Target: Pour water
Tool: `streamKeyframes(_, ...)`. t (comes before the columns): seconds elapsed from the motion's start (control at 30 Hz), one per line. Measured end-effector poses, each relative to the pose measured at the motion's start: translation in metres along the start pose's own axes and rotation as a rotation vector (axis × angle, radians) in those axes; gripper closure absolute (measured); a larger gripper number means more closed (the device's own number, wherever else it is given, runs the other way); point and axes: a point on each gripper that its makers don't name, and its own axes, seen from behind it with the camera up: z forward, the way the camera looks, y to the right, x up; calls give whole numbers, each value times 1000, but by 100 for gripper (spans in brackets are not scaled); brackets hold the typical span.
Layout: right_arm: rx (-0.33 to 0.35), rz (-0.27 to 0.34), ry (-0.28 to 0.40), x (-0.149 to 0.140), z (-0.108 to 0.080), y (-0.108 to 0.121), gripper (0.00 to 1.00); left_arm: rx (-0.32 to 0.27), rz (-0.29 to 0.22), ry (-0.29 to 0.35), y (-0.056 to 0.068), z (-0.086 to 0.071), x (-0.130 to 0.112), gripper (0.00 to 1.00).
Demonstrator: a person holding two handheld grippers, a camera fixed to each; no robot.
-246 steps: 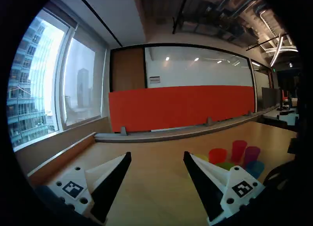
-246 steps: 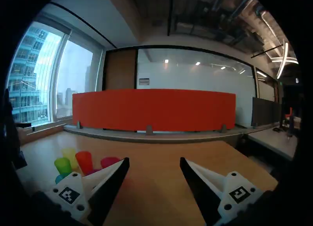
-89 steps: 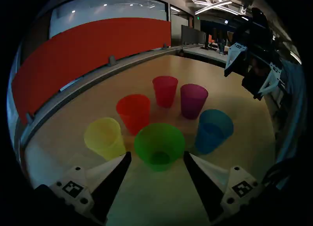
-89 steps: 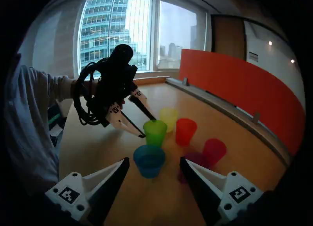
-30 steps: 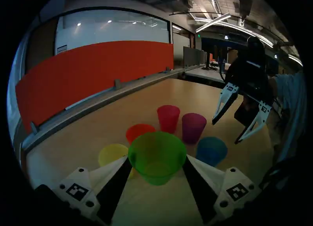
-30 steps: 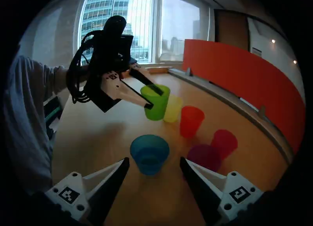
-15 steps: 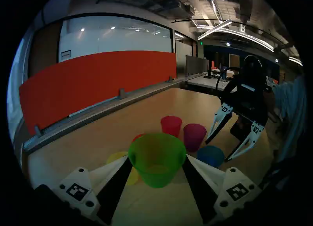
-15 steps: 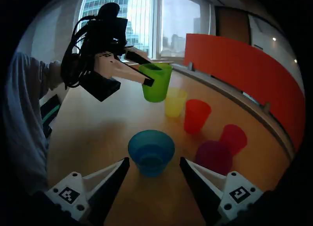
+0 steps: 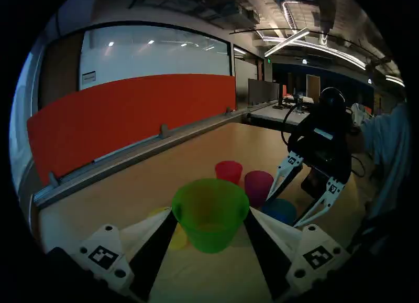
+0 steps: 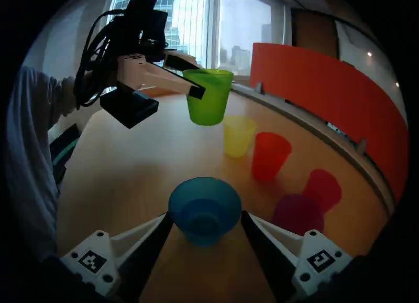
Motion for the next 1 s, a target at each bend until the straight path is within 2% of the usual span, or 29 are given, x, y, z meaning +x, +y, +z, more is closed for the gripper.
streamKeyframes(0.4,-6,-1,13,4,11,-2,0,5,0,14,-1,-6,4,13)
streamKeyframes(0.6,-13,-4,18,5,12,-3,8,6,1,19,0,-9,5,13)
streamKeyframes(1.0,-23,10,55,12,1,-7,9,11,-5,39,3,-12,8,13)
